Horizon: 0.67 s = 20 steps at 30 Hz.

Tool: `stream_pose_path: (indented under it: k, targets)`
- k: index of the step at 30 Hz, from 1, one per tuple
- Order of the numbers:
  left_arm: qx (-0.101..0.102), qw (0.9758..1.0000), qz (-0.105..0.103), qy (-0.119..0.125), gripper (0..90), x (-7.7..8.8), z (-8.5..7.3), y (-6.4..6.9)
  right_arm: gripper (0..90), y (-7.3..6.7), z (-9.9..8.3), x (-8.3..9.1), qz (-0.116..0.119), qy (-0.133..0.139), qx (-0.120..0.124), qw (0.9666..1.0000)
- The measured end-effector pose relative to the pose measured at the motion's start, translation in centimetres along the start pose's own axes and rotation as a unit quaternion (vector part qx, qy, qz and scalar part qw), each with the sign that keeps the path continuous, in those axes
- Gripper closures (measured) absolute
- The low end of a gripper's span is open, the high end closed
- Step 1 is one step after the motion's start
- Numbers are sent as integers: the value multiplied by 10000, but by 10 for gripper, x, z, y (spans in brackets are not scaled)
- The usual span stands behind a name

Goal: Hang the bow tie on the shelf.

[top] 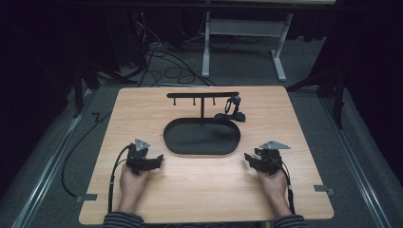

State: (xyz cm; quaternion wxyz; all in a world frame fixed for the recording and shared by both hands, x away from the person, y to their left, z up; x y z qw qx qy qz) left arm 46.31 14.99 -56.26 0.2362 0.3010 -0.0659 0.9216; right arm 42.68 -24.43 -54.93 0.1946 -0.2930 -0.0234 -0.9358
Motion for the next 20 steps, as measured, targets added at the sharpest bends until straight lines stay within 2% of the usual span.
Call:
stream_pose_path:
  k: [6,20]
  targets:
    - [-2,10000,-2,-1,189,0,0,0,432,0,-5,-6,-282,-182,338,9989]
    - [-4,10000,6,4,187,0,0,0,402,1,-5,-6,-293,-194,307,9989]
Point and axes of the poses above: each handheld gripper's, and its own axes: x roughly backward along the jaws, z roughly out of its top, y roughly to its right, the point moved 8 cm from there along -x, roughly forward along the jaws, and after that the axes turned 7 degrees about y, right-handed, at the moved point
